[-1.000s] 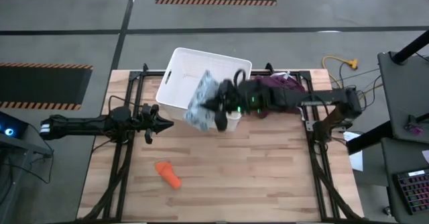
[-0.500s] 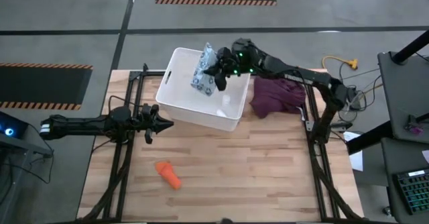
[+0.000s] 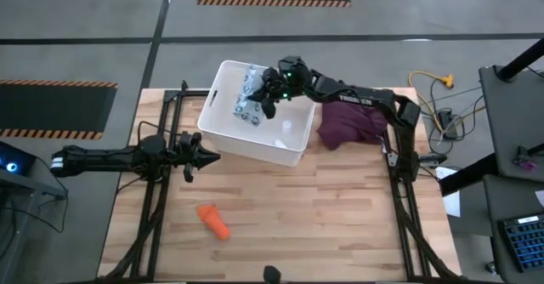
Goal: Pick & place medical supplies in basket/bin
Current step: Put the mailer bag into the bin, then put the orange bandage into the bin
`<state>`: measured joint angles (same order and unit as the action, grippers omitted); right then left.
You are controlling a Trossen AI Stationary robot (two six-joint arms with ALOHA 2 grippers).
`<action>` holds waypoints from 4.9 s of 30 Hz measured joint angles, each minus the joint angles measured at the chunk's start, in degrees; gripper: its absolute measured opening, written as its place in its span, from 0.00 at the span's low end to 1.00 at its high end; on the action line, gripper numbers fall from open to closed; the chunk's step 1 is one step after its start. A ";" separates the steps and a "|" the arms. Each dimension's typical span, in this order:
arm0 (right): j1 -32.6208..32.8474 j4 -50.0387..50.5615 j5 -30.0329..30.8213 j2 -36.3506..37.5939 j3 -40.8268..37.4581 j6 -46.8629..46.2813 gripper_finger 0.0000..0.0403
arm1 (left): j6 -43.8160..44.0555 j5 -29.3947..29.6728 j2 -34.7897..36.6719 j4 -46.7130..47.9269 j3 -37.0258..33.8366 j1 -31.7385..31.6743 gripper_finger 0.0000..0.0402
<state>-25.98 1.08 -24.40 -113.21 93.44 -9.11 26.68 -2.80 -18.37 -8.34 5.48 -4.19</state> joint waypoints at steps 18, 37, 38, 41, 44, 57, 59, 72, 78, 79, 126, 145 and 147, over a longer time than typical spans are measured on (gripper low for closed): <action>0.11 17.53 3.57 -6.85 19.40 2.49 0.40 | 0.02 0.02 0.00 0.00 0.02 0.00 0.01; 0.38 39.08 2.30 -8.67 34.05 9.18 0.63 | 0.01 -0.03 0.00 0.00 0.02 -0.01 0.01; 0.69 39.06 0.12 -7.95 34.25 10.21 0.62 | 0.01 -0.01 0.00 0.00 0.02 0.00 0.01; 2.73 38.74 -1.37 -4.21 33.28 15.00 0.59 | 0.00 -0.02 0.00 0.00 0.02 -0.02 0.01; 5.57 37.28 -0.70 0.48 30.04 19.01 0.55 | 0.00 -0.03 0.00 0.00 0.01 0.00 0.01; 13.80 9.49 6.54 35.87 -17.86 7.94 0.38 | 0.00 0.00 0.00 0.00 0.01 -0.02 0.01; 13.95 9.00 6.91 42.49 -25.24 5.38 0.36 | 0.00 0.07 0.00 0.00 0.02 -0.02 0.01; 13.97 -10.41 14.31 78.71 -67.48 -1.06 0.26 | -0.01 0.17 0.00 0.00 0.01 -0.01 0.01; 13.97 -14.47 14.54 89.64 -81.27 -4.34 0.20 | 0.00 0.19 0.00 0.00 0.02 -0.02 0.01; 13.95 -16.70 14.78 90.98 -83.38 -4.34 0.18 | 0.00 0.19 0.00 0.00 0.02 -0.01 0.01; 13.97 -22.27 28.94 95.45 -92.91 -4.23 0.08 | -26.84 -7.35 -33.26 48.51 67.11 1.87 0.37; 13.97 -17.47 28.94 95.36 -92.84 -3.77 0.08 | -23.03 -8.56 -55.00 62.95 74.43 19.27 0.37; 13.97 -17.49 28.94 95.38 -92.84 -3.75 0.08 | -21.64 -9.10 -57.53 63.47 73.50 20.13 0.37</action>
<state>-12.01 -16.41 4.54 -17.82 0.60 -12.86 5.04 -11.90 -75.90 55.13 78.98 15.94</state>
